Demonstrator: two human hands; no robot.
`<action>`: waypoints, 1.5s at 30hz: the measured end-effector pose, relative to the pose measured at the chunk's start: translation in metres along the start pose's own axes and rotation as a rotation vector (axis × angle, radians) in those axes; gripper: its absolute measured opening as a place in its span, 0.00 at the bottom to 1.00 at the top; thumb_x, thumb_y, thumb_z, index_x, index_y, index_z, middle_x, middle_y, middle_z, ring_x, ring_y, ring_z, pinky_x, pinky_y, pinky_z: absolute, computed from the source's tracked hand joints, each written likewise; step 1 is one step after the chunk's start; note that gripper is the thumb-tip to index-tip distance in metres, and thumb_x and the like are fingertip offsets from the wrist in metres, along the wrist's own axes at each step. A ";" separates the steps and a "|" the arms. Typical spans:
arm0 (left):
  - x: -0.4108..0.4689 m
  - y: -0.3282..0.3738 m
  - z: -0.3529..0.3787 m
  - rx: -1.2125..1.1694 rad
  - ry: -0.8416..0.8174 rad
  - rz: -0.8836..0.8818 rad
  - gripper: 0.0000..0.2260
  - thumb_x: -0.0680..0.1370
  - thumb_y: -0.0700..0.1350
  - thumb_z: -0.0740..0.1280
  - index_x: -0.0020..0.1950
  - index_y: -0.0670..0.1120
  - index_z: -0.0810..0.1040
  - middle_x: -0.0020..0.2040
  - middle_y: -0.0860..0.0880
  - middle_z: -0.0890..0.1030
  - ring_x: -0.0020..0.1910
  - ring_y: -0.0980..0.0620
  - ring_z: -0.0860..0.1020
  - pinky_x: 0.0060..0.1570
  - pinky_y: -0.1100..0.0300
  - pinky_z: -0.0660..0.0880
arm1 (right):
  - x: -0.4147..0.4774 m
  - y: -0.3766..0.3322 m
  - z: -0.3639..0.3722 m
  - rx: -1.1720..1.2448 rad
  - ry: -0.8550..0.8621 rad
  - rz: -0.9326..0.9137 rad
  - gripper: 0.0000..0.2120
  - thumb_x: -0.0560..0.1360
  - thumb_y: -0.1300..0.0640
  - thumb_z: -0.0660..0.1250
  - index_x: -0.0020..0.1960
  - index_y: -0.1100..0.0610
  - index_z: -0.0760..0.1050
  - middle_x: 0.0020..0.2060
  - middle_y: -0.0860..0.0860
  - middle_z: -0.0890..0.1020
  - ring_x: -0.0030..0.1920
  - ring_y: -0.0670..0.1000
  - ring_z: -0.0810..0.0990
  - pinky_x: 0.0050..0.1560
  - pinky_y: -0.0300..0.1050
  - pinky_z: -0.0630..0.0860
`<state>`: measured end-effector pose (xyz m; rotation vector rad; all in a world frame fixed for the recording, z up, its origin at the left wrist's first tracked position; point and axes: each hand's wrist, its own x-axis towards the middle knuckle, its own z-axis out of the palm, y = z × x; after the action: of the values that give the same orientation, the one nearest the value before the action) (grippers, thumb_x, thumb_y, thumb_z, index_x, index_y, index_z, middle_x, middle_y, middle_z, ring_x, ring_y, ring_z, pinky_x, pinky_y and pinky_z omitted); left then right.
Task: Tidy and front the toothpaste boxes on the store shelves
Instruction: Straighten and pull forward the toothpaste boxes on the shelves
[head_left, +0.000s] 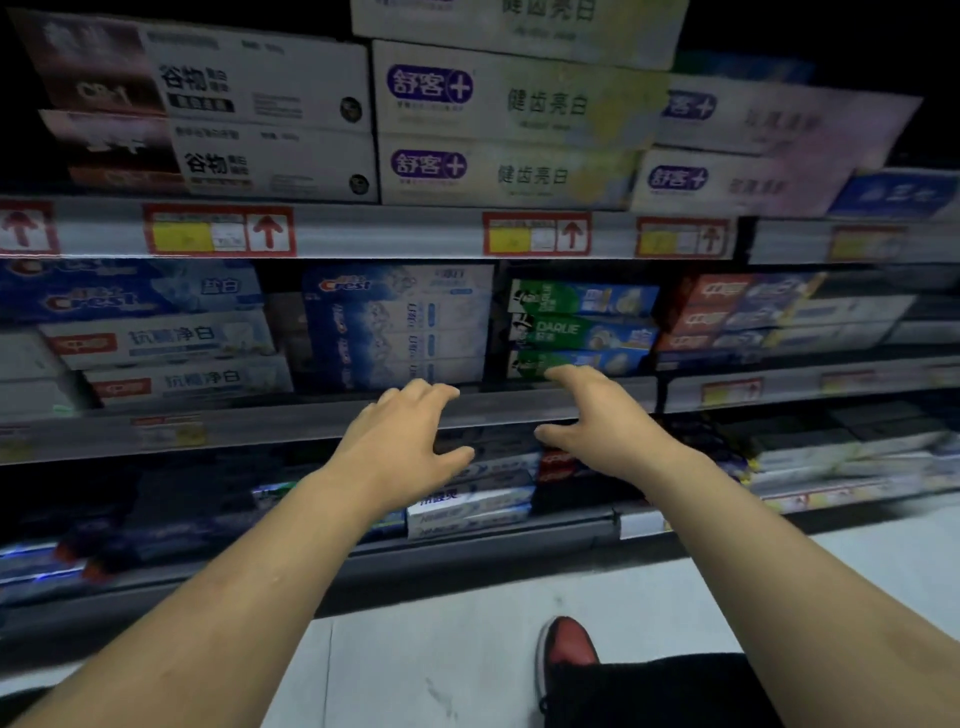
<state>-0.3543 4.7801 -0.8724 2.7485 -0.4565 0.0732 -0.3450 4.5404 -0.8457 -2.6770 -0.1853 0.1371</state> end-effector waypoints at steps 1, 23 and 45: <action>0.003 0.007 0.003 -0.008 0.002 0.020 0.33 0.77 0.64 0.66 0.78 0.54 0.63 0.71 0.53 0.71 0.69 0.49 0.69 0.67 0.50 0.70 | -0.004 0.008 -0.002 -0.001 0.003 0.018 0.36 0.79 0.49 0.71 0.81 0.51 0.58 0.78 0.50 0.63 0.75 0.53 0.66 0.69 0.46 0.67; 0.072 0.086 0.031 -0.378 0.116 -0.046 0.29 0.79 0.55 0.68 0.77 0.49 0.64 0.73 0.49 0.69 0.70 0.47 0.69 0.65 0.53 0.70 | -0.017 0.084 -0.037 0.161 0.381 0.151 0.32 0.79 0.51 0.71 0.78 0.51 0.62 0.73 0.49 0.69 0.71 0.52 0.70 0.67 0.47 0.70; 0.061 0.106 0.062 -0.390 0.013 0.131 0.28 0.80 0.54 0.67 0.78 0.55 0.63 0.73 0.59 0.67 0.73 0.57 0.65 0.69 0.64 0.62 | -0.016 0.138 -0.033 0.240 0.434 0.311 0.33 0.78 0.50 0.71 0.78 0.52 0.63 0.73 0.51 0.70 0.71 0.53 0.72 0.69 0.52 0.72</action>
<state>-0.3310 4.6459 -0.8888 2.3340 -0.5800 0.0311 -0.3418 4.4008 -0.8770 -2.4076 0.3616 -0.3065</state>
